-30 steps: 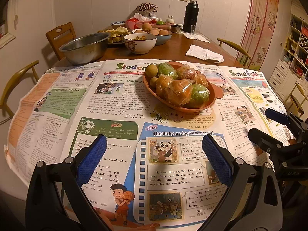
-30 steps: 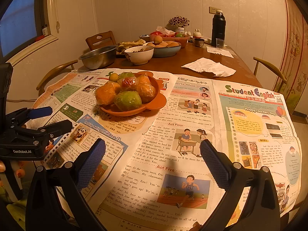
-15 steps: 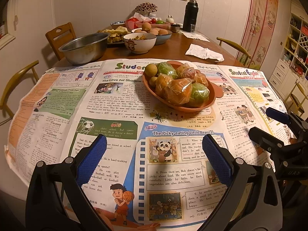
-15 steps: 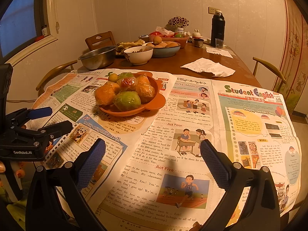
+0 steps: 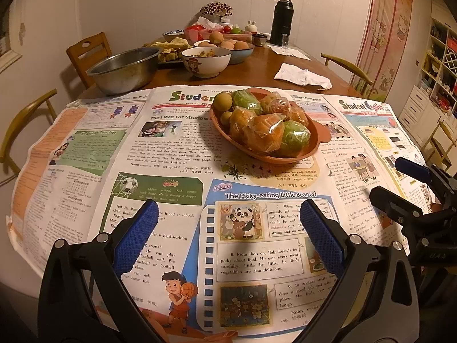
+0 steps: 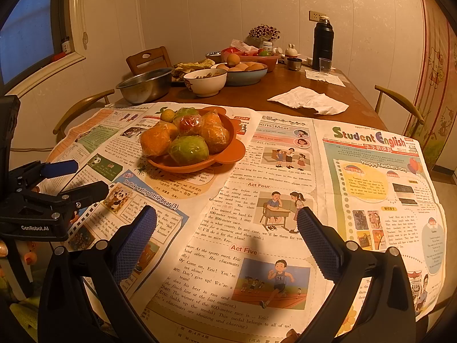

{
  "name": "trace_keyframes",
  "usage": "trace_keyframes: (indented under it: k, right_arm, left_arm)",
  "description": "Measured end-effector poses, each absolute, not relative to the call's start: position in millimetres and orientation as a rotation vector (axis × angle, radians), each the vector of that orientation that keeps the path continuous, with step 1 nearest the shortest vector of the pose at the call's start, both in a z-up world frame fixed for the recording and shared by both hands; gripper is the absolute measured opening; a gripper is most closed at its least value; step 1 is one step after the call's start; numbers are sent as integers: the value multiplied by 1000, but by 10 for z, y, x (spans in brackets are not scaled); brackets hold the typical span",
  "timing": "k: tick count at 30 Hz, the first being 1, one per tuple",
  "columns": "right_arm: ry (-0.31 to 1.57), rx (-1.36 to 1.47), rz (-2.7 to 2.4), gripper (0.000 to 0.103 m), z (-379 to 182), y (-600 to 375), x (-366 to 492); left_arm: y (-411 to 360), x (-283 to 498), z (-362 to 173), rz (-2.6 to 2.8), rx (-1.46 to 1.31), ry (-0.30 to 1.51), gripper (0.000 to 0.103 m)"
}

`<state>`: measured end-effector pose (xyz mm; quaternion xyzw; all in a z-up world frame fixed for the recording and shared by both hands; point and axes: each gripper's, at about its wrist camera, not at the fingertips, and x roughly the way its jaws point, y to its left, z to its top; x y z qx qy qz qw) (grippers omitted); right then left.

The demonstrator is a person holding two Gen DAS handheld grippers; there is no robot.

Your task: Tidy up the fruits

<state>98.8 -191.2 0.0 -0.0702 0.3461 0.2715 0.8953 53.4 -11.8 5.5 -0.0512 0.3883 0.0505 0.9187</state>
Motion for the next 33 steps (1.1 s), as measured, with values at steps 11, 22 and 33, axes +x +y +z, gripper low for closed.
trace_keyframes:
  k: [11,22,33]
  right_arm:
    - [716,-147,562,98,12,-1927,994]
    - [715,-152,553,98,21,-1930,994]
    - [716,-148,544,98,22,-1953,1026]
  left_arm:
    - [-137,536,56,103,-99,801,93]
    - [-170,538,55,98,-89,807,93]
    - [-198,601,93,95,-78,814,93]
